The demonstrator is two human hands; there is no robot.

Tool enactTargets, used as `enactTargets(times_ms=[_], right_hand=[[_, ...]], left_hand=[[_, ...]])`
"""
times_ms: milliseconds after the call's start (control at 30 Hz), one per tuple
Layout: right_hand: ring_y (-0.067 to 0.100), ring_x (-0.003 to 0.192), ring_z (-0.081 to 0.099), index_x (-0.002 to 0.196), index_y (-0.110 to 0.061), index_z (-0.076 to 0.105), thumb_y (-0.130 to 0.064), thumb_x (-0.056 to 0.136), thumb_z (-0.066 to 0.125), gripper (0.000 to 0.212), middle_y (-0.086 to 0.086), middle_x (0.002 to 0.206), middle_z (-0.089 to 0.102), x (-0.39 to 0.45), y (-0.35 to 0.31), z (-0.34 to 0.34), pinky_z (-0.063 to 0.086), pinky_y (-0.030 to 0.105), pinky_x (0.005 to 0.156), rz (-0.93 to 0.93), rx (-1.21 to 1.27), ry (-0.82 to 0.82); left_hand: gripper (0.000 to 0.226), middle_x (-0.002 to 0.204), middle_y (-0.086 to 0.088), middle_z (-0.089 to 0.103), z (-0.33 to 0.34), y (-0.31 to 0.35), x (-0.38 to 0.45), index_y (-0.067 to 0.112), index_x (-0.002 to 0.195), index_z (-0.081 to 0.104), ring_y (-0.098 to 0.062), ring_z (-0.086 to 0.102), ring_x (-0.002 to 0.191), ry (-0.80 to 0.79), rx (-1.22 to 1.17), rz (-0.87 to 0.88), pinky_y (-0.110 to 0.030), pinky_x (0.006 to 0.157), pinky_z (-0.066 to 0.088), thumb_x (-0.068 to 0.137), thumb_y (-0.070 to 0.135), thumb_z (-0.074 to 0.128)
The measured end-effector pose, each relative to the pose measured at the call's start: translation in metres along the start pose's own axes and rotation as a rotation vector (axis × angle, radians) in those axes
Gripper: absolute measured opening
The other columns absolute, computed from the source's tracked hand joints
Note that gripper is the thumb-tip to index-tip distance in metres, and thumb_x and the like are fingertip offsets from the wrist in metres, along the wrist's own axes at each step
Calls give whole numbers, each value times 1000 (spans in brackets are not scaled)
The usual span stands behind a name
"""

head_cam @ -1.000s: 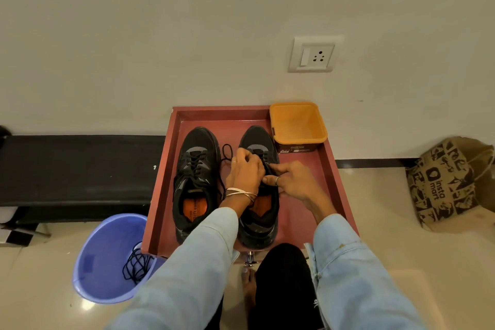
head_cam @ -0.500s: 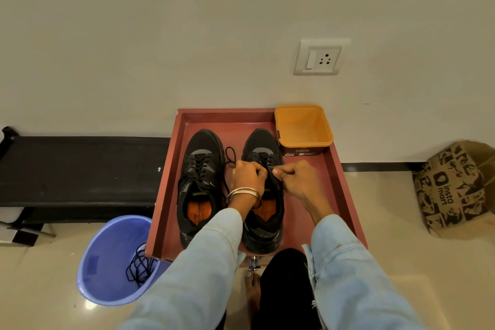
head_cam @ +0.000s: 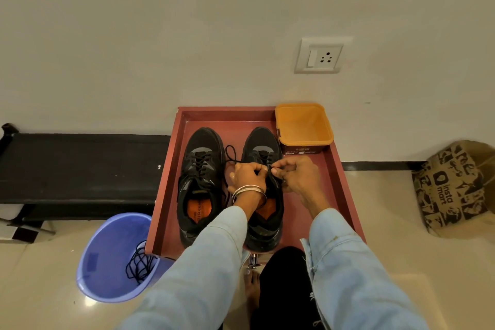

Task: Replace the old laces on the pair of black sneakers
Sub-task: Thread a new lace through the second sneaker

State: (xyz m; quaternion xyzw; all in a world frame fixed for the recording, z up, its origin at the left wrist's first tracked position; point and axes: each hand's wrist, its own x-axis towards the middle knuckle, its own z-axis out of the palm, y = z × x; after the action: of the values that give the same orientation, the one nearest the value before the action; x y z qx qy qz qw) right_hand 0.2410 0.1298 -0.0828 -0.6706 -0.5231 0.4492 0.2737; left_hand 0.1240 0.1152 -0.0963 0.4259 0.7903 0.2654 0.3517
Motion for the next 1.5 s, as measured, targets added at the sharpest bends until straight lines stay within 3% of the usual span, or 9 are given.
enactTargets(times_ms=[367,633,700,767,867,933,1167,1367,1500], right_hand=[[17,80,70,78,-15,62,-4,90,50,21,8,90,71,-26,-46,-24,57,38,81,6,248,184],[17,55,44,84,-15,52,1,94,43,21,3,65,53,-89,-164,-117,39,28,52,-563,991,224],[12,55,43,85,-15,55,2,93,47,21,-1,66,53,-86,-169,-116,31,26,47,-705,854,239],[11,64,53,83,-18,60,7,84,50,26,-2,74,61,-71,-154,-96,41,26,55,-743,467,263],[16,84,62,96,-14,71,-11,89,61,14,5,95,71,-34,-95,-52,48,29,78,-488,-315,87],[26,103,63,109,-5,69,-13,91,60,22,14,112,69,-18,-53,-27,49,36,91,-337,-557,-71],[19,91,64,84,-5,72,-8,89,62,12,7,91,71,-18,-22,-8,40,20,71,-210,-389,47],[15,80,61,82,-11,71,-13,90,62,12,4,82,68,-43,-52,-58,41,22,73,-174,160,424],[21,80,56,87,-7,68,-17,93,59,15,9,86,66,-45,-38,-63,33,22,68,-170,-93,422]], left_hand=[[35,123,0,44,-22,-5,-29,30,114,56,-23,36,122,95,273,208,-45,98,29,82,42,63],[34,109,-4,56,-29,-8,-38,17,98,62,-25,56,100,74,236,217,-38,83,45,81,47,64],[36,109,-7,57,-29,-7,-39,13,103,62,-26,56,99,88,241,244,-36,80,45,83,44,63],[37,111,-7,57,-29,-7,-39,12,106,63,-26,56,100,95,259,249,-34,78,44,85,43,61],[39,113,-7,56,-30,-7,-38,13,109,63,-29,56,102,81,305,258,-36,76,44,84,44,61],[41,114,-7,55,-31,-9,-37,14,111,62,-29,56,103,74,341,268,-36,76,44,84,46,60],[43,113,-4,57,-29,-12,-34,18,112,63,-27,57,103,93,356,274,-35,75,45,82,50,62],[41,112,-4,58,-30,-13,-35,19,109,62,-27,58,101,98,348,251,-37,76,47,83,50,60],[40,114,-4,57,-30,-10,-40,20,113,60,-27,57,104,99,354,260,-37,77,47,85,48,59]])
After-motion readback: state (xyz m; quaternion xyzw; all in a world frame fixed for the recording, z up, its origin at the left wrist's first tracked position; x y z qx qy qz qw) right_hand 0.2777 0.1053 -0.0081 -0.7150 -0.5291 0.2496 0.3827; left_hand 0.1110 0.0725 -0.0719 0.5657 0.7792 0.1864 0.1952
